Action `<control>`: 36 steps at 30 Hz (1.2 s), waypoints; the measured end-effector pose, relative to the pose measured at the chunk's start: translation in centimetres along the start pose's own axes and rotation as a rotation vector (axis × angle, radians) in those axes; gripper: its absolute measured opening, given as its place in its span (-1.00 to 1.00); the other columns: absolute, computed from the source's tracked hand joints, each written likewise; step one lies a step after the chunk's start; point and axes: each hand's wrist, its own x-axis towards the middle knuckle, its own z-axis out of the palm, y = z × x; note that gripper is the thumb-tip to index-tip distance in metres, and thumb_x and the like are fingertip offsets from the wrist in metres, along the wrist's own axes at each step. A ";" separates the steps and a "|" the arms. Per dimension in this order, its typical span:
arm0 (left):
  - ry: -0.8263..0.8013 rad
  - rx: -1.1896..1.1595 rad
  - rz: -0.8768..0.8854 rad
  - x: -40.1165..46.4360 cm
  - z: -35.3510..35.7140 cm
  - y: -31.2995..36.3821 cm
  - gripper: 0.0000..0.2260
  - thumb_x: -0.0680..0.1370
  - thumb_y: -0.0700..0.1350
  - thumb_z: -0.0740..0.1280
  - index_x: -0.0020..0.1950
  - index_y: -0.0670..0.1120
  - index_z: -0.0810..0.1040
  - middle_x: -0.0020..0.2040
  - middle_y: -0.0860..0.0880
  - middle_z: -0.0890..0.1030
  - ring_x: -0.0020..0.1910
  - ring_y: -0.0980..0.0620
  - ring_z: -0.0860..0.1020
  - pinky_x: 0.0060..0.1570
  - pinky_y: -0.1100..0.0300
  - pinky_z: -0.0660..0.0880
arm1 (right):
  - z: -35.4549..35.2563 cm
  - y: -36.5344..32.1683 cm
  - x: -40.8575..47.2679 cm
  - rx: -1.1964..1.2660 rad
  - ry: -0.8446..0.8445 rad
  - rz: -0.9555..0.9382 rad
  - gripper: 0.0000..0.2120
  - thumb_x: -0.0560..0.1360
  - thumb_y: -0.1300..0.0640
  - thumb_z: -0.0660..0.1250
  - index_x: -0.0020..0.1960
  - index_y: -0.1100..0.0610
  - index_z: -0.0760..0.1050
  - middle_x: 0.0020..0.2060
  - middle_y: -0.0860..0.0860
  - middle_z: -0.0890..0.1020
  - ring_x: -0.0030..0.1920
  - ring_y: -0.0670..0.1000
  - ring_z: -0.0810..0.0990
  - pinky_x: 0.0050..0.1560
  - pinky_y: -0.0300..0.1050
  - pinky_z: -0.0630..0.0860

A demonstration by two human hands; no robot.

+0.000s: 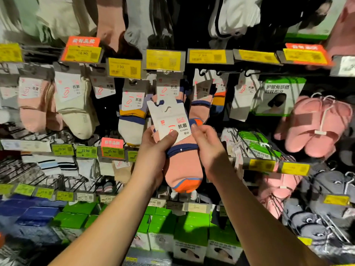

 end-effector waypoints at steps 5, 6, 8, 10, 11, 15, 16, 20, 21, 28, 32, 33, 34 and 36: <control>0.006 0.072 0.019 -0.1 0.1 -1.1 -0.63 0.54 -0.30 0.40 0.29 -0.05 0.41 0.07 -0.05 0.71 0.01 -0.01 0.70 -0.13 0.17 0.63 | 0.1 0.0 0.3 -0.094 0.001 0.053 -0.88 0.53 0.04 0.44 -0.03 0.00 0.51 -0.19 -0.11 0.69 -0.11 -0.13 0.67 -0.06 -0.18 0.55; 0.008 0.087 0.023 -0.1 0.1 -1.2 -0.60 0.54 -0.28 0.41 0.31 -0.05 0.40 0.09 -0.05 0.70 0.04 -0.02 0.69 -0.10 0.15 0.63 | 0.1 -0.1 0.2 -0.098 -0.002 0.052 -0.88 0.53 0.06 0.45 -0.02 0.00 0.51 -0.17 -0.12 0.71 -0.09 -0.12 0.68 -0.04 -0.18 0.56; 0.015 0.119 0.035 0.0 0.1 -1.3 -0.58 0.55 -0.24 0.42 0.35 -0.04 0.38 0.13 -0.05 0.69 0.09 -0.03 0.68 0.02 0.08 0.62 | 0.0 0.0 0.2 -0.094 -0.005 0.045 -0.90 0.54 0.09 0.44 -0.02 0.02 0.52 -0.20 -0.15 0.71 -0.12 -0.17 0.68 -0.11 -0.26 0.54; 0.030 0.130 0.039 0.0 0.2 -1.3 -0.62 0.60 -0.15 0.38 0.39 -0.05 0.37 0.14 -0.04 0.69 0.10 -0.01 0.68 0.08 0.03 0.61 | -0.1 -0.2 0.3 -0.084 -0.011 0.050 -0.92 0.56 0.12 0.42 -0.03 0.03 0.51 -0.26 -0.18 0.70 -0.19 -0.20 0.67 -0.21 -0.32 0.53; 0.041 0.121 0.038 0.0 0.3 -1.2 -0.67 0.64 -0.09 0.32 0.38 -0.04 0.38 0.12 -0.03 0.70 0.07 0.02 0.69 0.04 0.06 0.61 | -0.2 -0.1 0.4 -0.075 -0.013 0.059 -0.93 0.56 0.12 0.41 -0.03 0.03 0.51 -0.27 -0.17 0.71 -0.21 -0.18 0.68 -0.24 -0.31 0.53; 0.090 0.094 0.019 0.1 0.3 -0.6 -0.74 0.70 0.01 0.18 0.32 -0.06 0.45 0.08 -0.07 0.71 -0.02 0.00 0.71 -0.30 0.22 0.59 | -0.5 0.0 0.7 -0.052 0.001 0.069 -0.90 0.58 0.17 0.37 -0.06 0.03 0.49 -0.32 -0.17 0.70 -0.28 -0.22 0.67 -0.31 -0.34 0.52; 0.102 0.104 0.027 0.1 0.3 -0.4 -0.78 0.70 -0.02 0.18 0.29 -0.06 0.47 0.07 -0.07 0.71 -0.04 0.00 0.71 -0.31 0.22 0.59 | -0.5 0.0 0.7 -0.041 0.006 0.067 -0.89 0.59 0.19 0.37 -0.06 0.03 0.48 -0.32 -0.17 0.69 -0.30 -0.23 0.66 -0.33 -0.35 0.52; 0.152 0.173 0.096 0.3 -0.2 -0.4 -0.85 0.69 -0.07 0.21 0.20 -0.02 0.53 0.09 -0.05 0.71 0.01 0.01 0.70 -0.05 0.10 0.62 | -0.9 0.2 0.9 0.005 0.005 0.086 -0.90 0.60 0.22 0.33 -0.01 0.05 0.45 -0.21 -0.10 0.70 -0.24 -0.16 0.69 -0.28 -0.25 0.56; 0.170 0.206 0.123 0.4 -0.4 -0.3 -0.83 0.69 -0.06 0.21 0.22 -0.03 0.52 0.10 -0.04 0.71 0.05 0.00 0.69 -0.01 0.08 0.61 | -1.1 0.2 1.1 0.015 0.013 0.091 -0.91 0.60 0.22 0.33 0.00 0.05 0.45 -0.17 -0.06 0.69 -0.22 -0.12 0.69 -0.26 -0.21 0.58; 0.224 0.274 0.208 0.6 -1.5 0.8 -0.70 0.54 0.14 0.26 0.20 0.04 0.53 0.10 0.01 0.70 0.11 -0.03 0.66 0.22 -0.14 0.54 | -3.2 -1.8 3.3 -0.052 0.133 -0.017 -0.94 0.62 0.11 0.33 0.04 -0.02 0.46 0.03 0.06 0.68 0.09 0.14 0.66 0.18 0.22 0.57; 0.203 0.250 0.194 0.6 -1.3 1.0 -0.66 0.49 0.18 0.28 0.19 0.06 0.55 0.10 0.03 0.71 0.12 -0.06 0.66 0.25 -0.22 0.51 | -3.7 -3.8 5.5 -0.094 0.143 -0.095 -0.95 0.63 0.07 0.31 0.08 -0.01 0.47 0.08 0.06 0.69 0.11 0.09 0.68 0.24 0.25 0.54; 0.200 0.248 0.192 0.5 -1.3 1.0 -0.67 0.50 0.18 0.29 0.18 0.07 0.55 0.09 0.03 0.71 0.11 -0.05 0.66 0.25 -0.22 0.51 | -3.7 -4.2 6.0 -0.092 0.146 -0.120 -0.94 0.62 0.07 0.32 0.08 -0.01 0.48 0.09 0.07 0.69 0.12 0.09 0.68 0.24 0.25 0.54; 0.191 0.247 0.194 0.4 -1.1 1.1 -0.67 0.50 0.17 0.29 0.19 0.07 0.55 0.09 0.04 0.71 0.11 -0.05 0.66 0.25 -0.22 0.51 | -3.6 -4.6 6.5 -0.101 0.145 -0.141 -0.93 0.61 0.06 0.33 0.09 -0.02 0.48 0.10 0.07 0.69 0.13 0.09 0.67 0.25 0.25 0.54; 0.181 0.241 0.190 0.2 -0.9 1.3 -0.64 0.50 0.15 0.28 0.23 0.03 0.54 0.10 0.01 0.71 0.11 -0.06 0.66 0.25 -0.22 0.52 | -3.4 -5.1 7.5 -0.109 0.134 -0.157 -0.92 0.61 0.06 0.33 0.09 -0.03 0.48 0.10 0.08 0.68 0.13 0.11 0.67 0.23 0.23 0.55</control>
